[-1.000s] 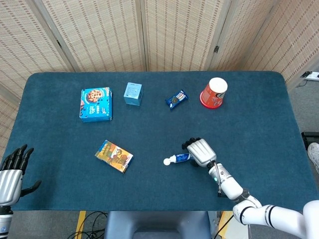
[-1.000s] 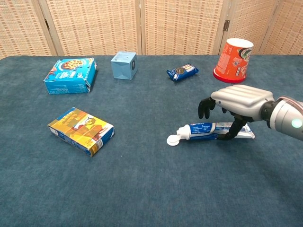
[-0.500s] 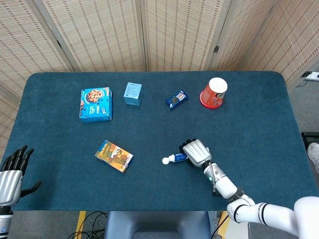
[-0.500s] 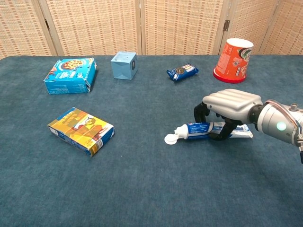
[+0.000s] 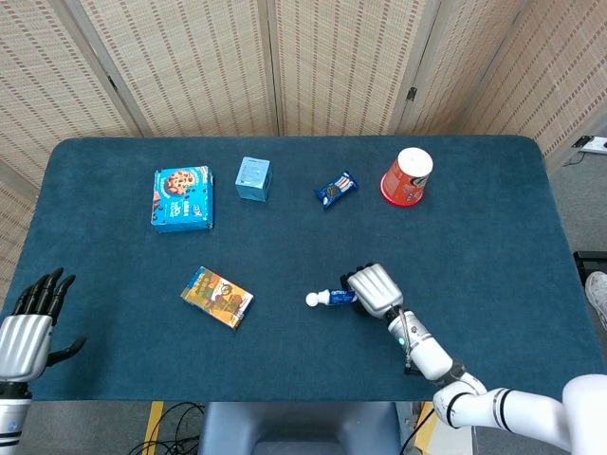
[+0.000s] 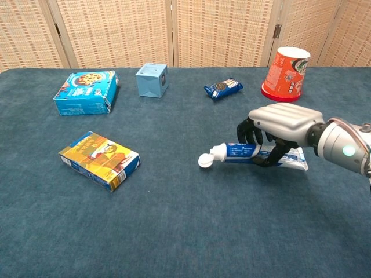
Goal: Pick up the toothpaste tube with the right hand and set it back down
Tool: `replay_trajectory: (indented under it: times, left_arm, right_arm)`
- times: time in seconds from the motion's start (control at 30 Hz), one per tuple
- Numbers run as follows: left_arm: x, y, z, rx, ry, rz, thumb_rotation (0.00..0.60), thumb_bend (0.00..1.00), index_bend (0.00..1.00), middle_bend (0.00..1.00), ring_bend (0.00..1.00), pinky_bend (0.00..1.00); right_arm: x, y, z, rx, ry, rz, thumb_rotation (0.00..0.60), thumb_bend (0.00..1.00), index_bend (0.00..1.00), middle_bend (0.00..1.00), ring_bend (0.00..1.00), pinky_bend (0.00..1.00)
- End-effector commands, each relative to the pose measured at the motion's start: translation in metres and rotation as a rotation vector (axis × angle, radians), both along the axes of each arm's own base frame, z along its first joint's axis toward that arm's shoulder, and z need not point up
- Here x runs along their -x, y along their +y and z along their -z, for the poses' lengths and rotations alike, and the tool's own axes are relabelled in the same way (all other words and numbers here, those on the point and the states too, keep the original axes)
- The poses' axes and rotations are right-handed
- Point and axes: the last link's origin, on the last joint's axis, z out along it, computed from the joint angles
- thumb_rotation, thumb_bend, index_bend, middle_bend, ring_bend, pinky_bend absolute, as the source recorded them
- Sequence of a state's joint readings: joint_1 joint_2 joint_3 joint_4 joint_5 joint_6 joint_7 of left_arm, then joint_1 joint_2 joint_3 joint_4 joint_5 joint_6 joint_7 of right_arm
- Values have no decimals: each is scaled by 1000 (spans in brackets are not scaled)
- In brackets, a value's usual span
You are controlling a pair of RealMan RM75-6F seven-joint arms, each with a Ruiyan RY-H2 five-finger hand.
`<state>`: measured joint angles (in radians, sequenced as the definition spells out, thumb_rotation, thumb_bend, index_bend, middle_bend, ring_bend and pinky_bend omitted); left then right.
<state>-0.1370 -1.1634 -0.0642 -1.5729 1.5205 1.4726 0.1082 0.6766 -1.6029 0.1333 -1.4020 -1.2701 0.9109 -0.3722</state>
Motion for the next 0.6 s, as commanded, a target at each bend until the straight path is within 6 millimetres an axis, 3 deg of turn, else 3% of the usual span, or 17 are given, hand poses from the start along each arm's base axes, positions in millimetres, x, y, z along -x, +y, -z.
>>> replay_trajectory:
  times: [0.03, 0.3, 0.6]
  left_arm:
    - [-14, 16, 0, 22, -25, 59, 600, 204, 37, 14, 0, 147]
    - [-59, 59, 12, 98, -68, 238, 600, 204, 37, 14, 3, 145]
    - [-115, 94, 40, 178, -241, 401, 600, 204, 8, 30, 44, 145]
  right_arm:
    - [-12, 0, -18, 18, -115, -16, 600, 527, 681, 639, 469, 470]
    - [-36, -1, -43, -22, -404, 12, 600, 539, 684, 643, 479, 471]
    - [-69, 3, -43, -105, -683, 30, 600, 568, 692, 653, 494, 484]
